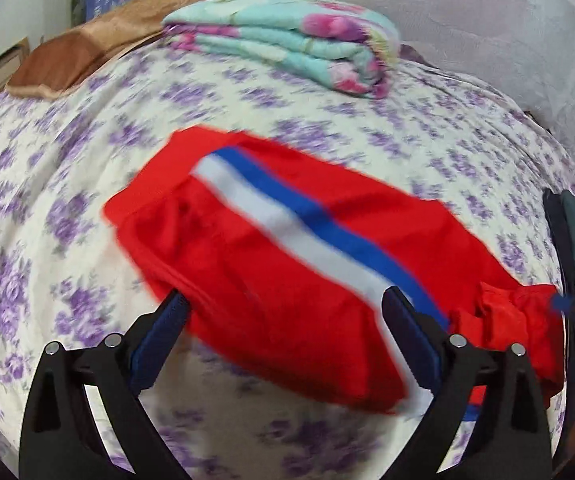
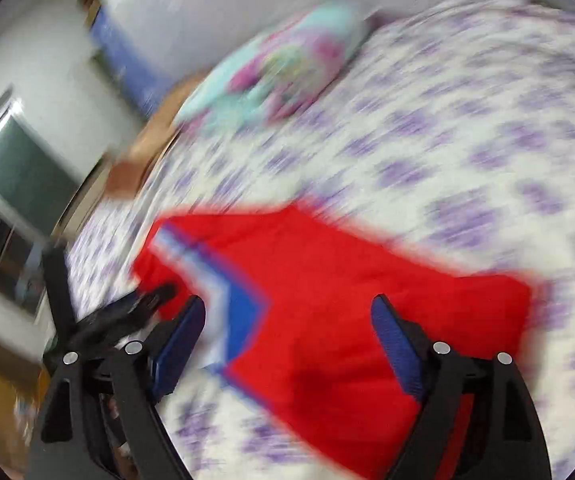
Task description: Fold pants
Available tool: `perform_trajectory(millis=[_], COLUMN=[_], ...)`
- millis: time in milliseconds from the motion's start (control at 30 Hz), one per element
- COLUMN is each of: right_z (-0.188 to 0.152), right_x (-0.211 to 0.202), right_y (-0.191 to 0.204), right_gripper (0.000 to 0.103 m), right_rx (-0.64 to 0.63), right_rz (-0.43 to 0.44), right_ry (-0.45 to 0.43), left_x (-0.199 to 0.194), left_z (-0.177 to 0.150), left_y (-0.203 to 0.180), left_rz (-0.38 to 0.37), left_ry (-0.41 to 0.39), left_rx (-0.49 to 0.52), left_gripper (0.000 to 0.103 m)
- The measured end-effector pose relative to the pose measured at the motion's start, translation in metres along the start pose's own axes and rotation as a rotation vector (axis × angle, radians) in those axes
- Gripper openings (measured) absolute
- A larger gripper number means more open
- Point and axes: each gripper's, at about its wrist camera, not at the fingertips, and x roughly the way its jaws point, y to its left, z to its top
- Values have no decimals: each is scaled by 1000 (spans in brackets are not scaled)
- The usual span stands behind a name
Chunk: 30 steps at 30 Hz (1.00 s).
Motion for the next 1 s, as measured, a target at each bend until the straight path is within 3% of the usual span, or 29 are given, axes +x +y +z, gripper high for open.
perform_trajectory(millis=[100, 167, 233, 433, 600, 767, 900, 1000], right_z=[6, 2, -7, -31, -36, -38, -39, -41], right_x=[-29, -32, -27, 2, -13, -14, -13, -9], right_y=[-66, -94, -111, -122, -119, -119, -121, -125], right_gripper=[81, 72, 72, 72, 80, 81, 87, 89], right_rx=[117, 162, 165, 176, 184, 192, 210, 236], right_rz=[-142, -167, -162, -73, -47, -31, -63, -58], right_ry=[-86, -78, -45, 42, -7, -4, -3, 16], left_x=[1, 4, 3, -13, -28, -38, -45, -27], left_z=[2, 3, 3, 6, 1, 1, -2, -4], left_y=[-27, -47, -59, -78, -70, -81, -103, -113], left_rz=[13, 57, 91, 149, 153, 250, 170, 78], left_ry=[-10, -16, -22, -63, -88, -122, -136, -55], left_rx=[68, 125, 153, 178, 142, 212, 251, 240], left_gripper=[94, 94, 94, 94, 95, 95, 98, 98])
